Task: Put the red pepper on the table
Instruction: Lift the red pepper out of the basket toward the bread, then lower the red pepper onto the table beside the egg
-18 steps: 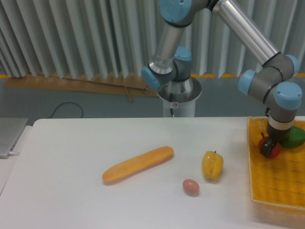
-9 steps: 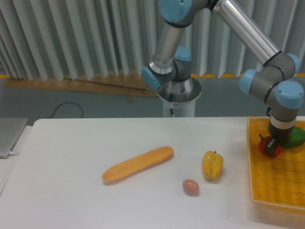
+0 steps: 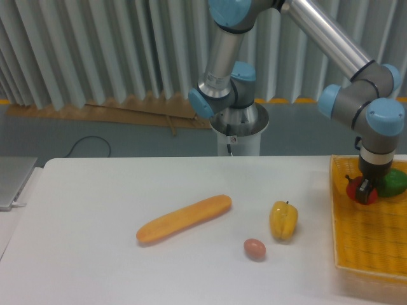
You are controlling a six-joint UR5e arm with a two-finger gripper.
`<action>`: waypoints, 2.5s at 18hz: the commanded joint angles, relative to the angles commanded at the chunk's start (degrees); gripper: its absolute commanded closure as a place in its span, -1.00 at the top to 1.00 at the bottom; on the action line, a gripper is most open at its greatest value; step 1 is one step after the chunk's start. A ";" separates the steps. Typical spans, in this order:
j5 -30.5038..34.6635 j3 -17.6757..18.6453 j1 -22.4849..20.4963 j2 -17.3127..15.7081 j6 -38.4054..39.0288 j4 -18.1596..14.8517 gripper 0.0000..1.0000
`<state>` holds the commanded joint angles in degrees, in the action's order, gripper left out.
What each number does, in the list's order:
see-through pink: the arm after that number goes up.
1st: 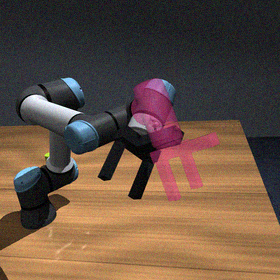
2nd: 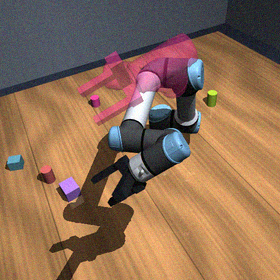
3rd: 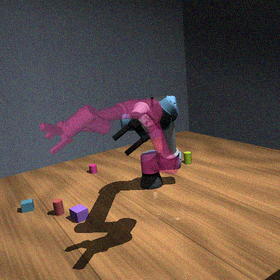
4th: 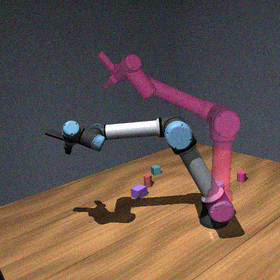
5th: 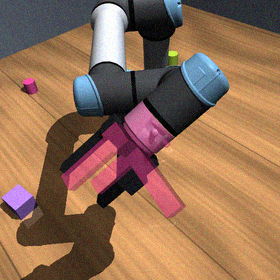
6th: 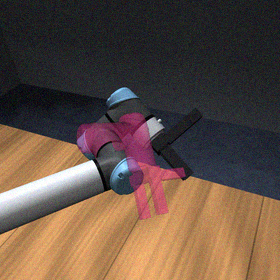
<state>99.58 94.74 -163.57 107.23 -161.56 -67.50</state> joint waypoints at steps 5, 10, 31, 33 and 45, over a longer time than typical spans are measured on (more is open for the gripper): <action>-2.89 -0.17 1.84 -1.15 8.61 -3.07 -0.17; -3.43 -1.49 5.44 -3.17 18.88 -7.81 -0.17; -11.42 -7.46 25.92 -4.58 67.58 -11.34 -0.18; -11.60 -8.08 27.67 -3.53 70.32 -11.17 -0.18; -11.25 -11.51 34.45 2.98 78.93 -10.90 -0.17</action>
<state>88.33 83.23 -129.11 110.21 -82.63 -78.40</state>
